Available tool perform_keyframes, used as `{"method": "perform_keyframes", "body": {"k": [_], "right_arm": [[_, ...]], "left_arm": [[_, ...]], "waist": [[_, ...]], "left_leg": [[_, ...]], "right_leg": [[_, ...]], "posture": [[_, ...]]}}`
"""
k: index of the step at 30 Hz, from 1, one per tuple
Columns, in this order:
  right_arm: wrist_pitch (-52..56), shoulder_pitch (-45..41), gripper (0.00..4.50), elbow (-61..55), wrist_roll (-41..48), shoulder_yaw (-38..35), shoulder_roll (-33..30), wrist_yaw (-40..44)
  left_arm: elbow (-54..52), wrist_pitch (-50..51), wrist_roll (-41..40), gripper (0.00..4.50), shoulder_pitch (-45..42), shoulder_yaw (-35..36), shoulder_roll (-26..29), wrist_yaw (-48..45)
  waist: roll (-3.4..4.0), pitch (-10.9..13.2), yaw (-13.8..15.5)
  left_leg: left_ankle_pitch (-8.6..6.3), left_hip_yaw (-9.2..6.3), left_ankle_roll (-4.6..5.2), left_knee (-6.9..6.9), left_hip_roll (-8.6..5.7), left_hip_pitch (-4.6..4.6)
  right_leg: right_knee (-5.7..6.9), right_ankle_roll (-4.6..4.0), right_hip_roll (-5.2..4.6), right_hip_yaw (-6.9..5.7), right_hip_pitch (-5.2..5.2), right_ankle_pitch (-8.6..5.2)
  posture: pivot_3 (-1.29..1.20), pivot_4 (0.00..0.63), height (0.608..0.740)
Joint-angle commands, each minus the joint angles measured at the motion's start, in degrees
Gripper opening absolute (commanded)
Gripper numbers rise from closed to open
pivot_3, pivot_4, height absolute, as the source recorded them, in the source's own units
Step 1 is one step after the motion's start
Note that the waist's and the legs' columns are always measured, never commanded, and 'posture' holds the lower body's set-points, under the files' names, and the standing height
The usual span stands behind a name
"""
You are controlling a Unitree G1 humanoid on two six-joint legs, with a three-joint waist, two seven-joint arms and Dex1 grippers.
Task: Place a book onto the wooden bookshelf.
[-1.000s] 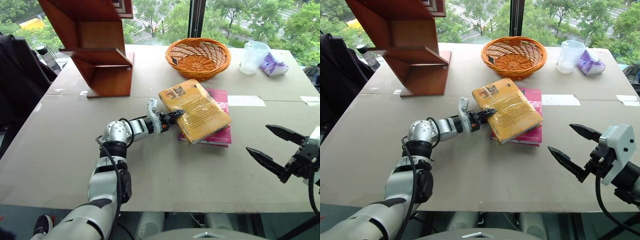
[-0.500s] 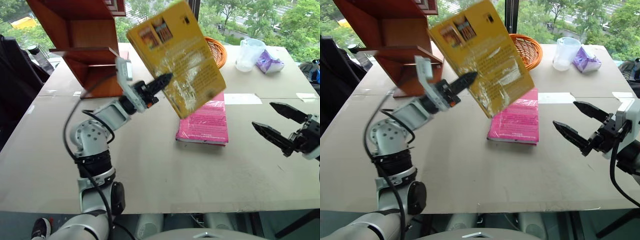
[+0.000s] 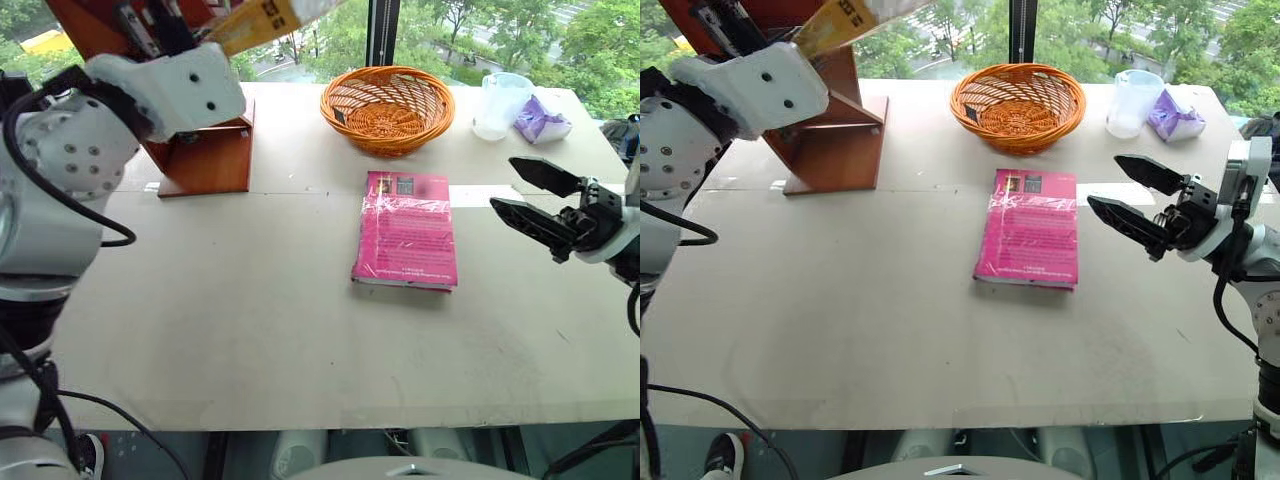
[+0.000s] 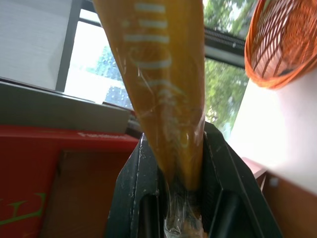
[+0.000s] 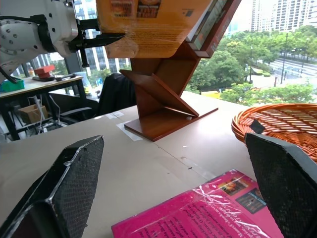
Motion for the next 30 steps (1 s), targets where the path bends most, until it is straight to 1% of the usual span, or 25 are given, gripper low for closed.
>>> {"method": "perform_keyframes", "body": {"k": [1,5,10,13,18,22,26,30], "right_arm": [[-0.6,-2.4,4.50,-0.1,0.4,0.3,0.4,0.5],[-0.2,-4.8,4.50,1.2,0.5,0.8,0.1,1.2],[-0.1,-6.8,4.50,1.8,1.2,0.8,1.7,0.0],[0.8,-7.9,4.50,1.9,2.5,0.2,2.1,-0.9],[1.3,-9.6,4.50,2.8,2.1,0.2,1.0,-0.2],[1.0,-9.4,4.50,2.5,1.8,0.4,1.5,-0.4],[0.8,-9.0,4.50,1.9,1.7,0.6,2.2,-0.7],[0.8,-9.2,4.50,2.0,1.7,0.7,2.4,-0.8]], "left_arm": [[2.0,-1.9,4.5,0.32,1.2,2.0,1.3,-0.9],[5.2,-2.0,7.7,0.32,2.7,2.9,1.8,-2.4],[9.1,-2.9,11.0,0.32,3.4,3.8,3.1,-3.2],[11.9,-3.5,12.9,0.32,1.6,2.5,2.7,-3.8],[16.4,-4.9,15.1,0.32,-1.2,-0.6,2.3,-8.6],[19.6,-6.8,17.0,0.32,-4.2,-2.3,2.6,-12.1],[23.7,-9.8,17.8,0.32,-7.6,-4.9,1.5,-16.3],[28.5,-12.6,21.0,0.32,-11.2,-7.3,0.4,-17.7]], "waist": [[0.00,0.0,-0.1],[-0.01,0.1,-0.2],[0.00,0.1,-0.3],[0.00,0.1,-0.3],[-0.02,0.1,-0.2],[-0.02,0.1,-0.3],[-0.02,0.1,-0.4],[-0.02,0.1,-0.4]], "left_leg": [[0.00,0.04,0.00,0.00,0.00,-0.01],[-0.01,0.29,0.01,0.05,0.01,-0.03],[-0.01,0.49,0.01,0.04,0.05,-0.02],[-0.01,0.62,0.01,0.05,0.05,-0.03],[-0.01,0.69,0.01,0.10,0.04,-0.02],[0.00,0.72,0.01,0.11,0.03,-0.02],[-0.01,0.77,0.01,0.11,0.01,0.00],[-0.01,0.84,0.01,0.12,0.00,0.05]], "right_leg": [[-0.01,0.02,-0.01,0.02,0.00,-0.01],[0.00,0.04,0.00,0.10,-0.07,0.00],[0.07,0.03,0.03,0.09,-0.11,0.00],[0.24,0.03,0.03,0.18,-0.24,0.00],[0.32,0.04,0.02,0.21,-0.26,0.00],[0.33,0.03,0.03,0.24,-0.26,0.00],[0.40,0.03,0.05,0.27,-0.28,0.00],[0.46,0.04,0.07,0.34,-0.28,0.00]], "posture": [[0.00,0.150,0.740],[0.00,0.150,0.740],[0.00,0.150,0.740],[0.00,0.150,0.740],[0.00,0.150,0.740],[0.00,0.150,0.740],[0.00,0.150,0.740],[0.00,0.150,0.740]]}}
